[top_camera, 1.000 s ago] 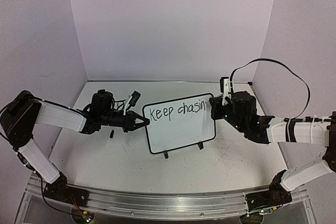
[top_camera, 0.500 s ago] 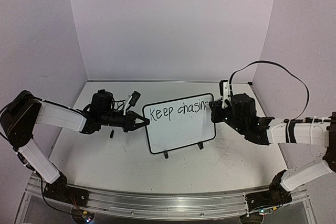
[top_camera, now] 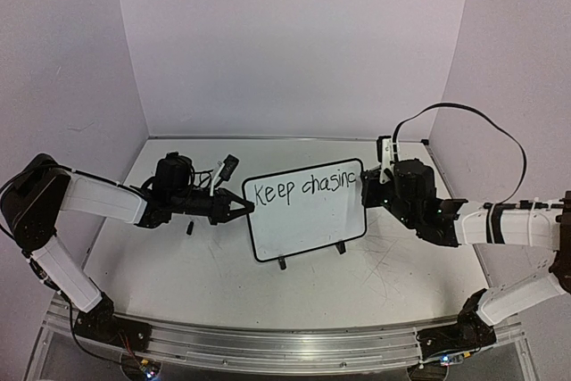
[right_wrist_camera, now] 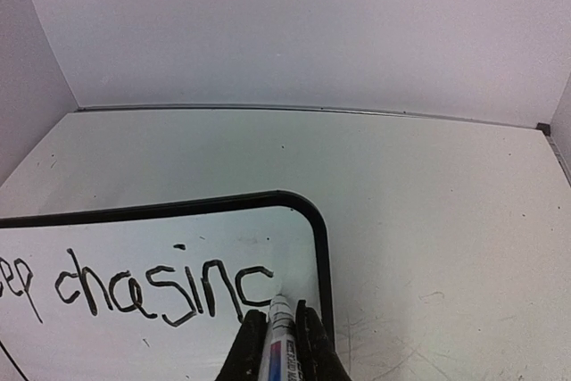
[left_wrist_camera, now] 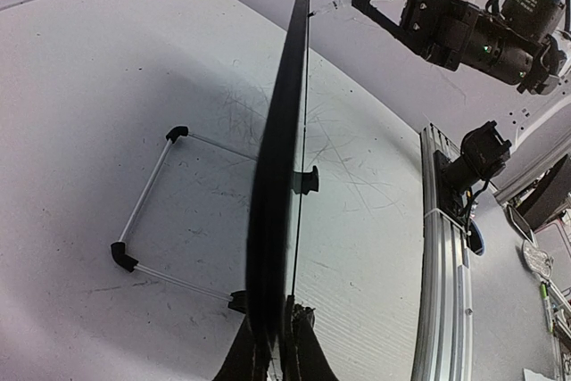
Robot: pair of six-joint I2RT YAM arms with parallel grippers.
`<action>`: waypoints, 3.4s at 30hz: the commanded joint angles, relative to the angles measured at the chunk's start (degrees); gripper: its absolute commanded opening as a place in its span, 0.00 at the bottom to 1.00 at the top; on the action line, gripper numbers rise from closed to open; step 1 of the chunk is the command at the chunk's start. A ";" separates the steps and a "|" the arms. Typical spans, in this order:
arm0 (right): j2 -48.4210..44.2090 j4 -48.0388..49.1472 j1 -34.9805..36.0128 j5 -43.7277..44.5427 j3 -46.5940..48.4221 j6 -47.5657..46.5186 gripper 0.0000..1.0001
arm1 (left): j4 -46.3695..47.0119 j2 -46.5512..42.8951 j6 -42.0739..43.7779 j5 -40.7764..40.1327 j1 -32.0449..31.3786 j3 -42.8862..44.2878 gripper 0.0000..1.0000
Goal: Write a sentence on the whiteboard
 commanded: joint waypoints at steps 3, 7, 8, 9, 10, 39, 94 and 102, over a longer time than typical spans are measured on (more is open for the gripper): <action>0.67 3.09 -0.23 1.40 2.85 -1.06 0.00 | -1.24 -0.83 3.65 -4.71 0.47 1.35 0.00; 0.87 3.32 -0.21 1.46 3.11 -1.11 0.00 | -1.27 -0.96 3.73 -4.82 0.47 1.11 0.00; 0.87 3.37 -0.18 1.48 3.16 -1.17 0.00 | -1.26 -0.90 3.73 -4.80 0.47 1.13 0.00; 0.93 3.40 -0.20 1.51 3.27 -1.25 0.00 | -1.24 -0.88 3.73 -4.77 0.47 1.16 0.00; 0.98 3.46 -0.21 1.53 3.39 -1.31 0.00 | -1.24 -0.84 3.73 -4.74 0.47 1.20 0.00; -0.69 -0.25 -0.22 -0.74 -0.84 0.90 0.00 | -1.23 -0.79 4.02 -5.08 0.47 1.00 0.00; -6.44 -13.96 1.40 -20.77 8.85 -9.30 0.00 | -1.65 -0.60 0.97 -11.44 0.47 1.19 0.00; -3.17 -12.28 4.57 -25.20 9.44 -8.72 0.00 | -1.82 0.59 -0.44 -12.01 0.47 1.97 0.00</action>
